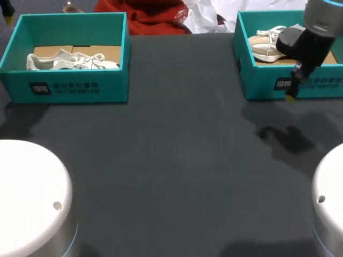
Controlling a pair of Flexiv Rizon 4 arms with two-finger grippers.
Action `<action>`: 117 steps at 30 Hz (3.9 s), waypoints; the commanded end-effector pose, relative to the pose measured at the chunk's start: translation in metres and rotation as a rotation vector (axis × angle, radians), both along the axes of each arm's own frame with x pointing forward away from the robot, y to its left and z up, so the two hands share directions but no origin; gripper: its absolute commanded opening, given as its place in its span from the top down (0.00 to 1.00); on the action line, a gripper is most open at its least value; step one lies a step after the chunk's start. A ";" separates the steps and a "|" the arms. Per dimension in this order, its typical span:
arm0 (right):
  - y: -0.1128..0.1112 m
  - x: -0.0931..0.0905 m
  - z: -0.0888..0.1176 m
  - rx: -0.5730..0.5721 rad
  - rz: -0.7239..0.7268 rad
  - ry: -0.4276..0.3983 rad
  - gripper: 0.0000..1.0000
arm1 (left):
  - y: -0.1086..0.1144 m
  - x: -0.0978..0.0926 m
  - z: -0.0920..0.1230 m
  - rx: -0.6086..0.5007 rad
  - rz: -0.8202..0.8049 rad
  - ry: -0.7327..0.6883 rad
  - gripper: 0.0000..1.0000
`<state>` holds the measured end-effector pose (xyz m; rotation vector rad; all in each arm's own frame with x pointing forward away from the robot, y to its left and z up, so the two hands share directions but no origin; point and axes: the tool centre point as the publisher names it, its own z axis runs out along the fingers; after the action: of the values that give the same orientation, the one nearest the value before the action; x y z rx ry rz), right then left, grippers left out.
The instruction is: Take the shoe out of the shoebox, open the shoe tongue, remove and reinsert the insole, then place the shoe into the shoebox
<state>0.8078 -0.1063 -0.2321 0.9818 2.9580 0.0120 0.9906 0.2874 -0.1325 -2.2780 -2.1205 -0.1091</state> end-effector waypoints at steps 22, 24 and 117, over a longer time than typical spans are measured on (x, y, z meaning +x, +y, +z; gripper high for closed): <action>-0.096 0.154 0.036 -0.125 -0.523 -0.037 0.00 | 0.000 -0.001 0.000 0.002 -0.001 -0.001 0.00; -0.109 0.169 0.034 -0.116 -0.543 -0.042 0.00 | 0.000 -0.001 0.000 0.002 -0.001 -0.001 0.00; -0.203 0.353 -0.070 -0.012 -0.934 -0.106 0.00 | 0.000 -0.001 0.000 0.002 -0.001 -0.001 0.00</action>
<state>1.1487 -0.3070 -0.2968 2.1217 2.1179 0.0435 0.9905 0.2873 -0.1322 -2.2777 -2.1205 -0.1089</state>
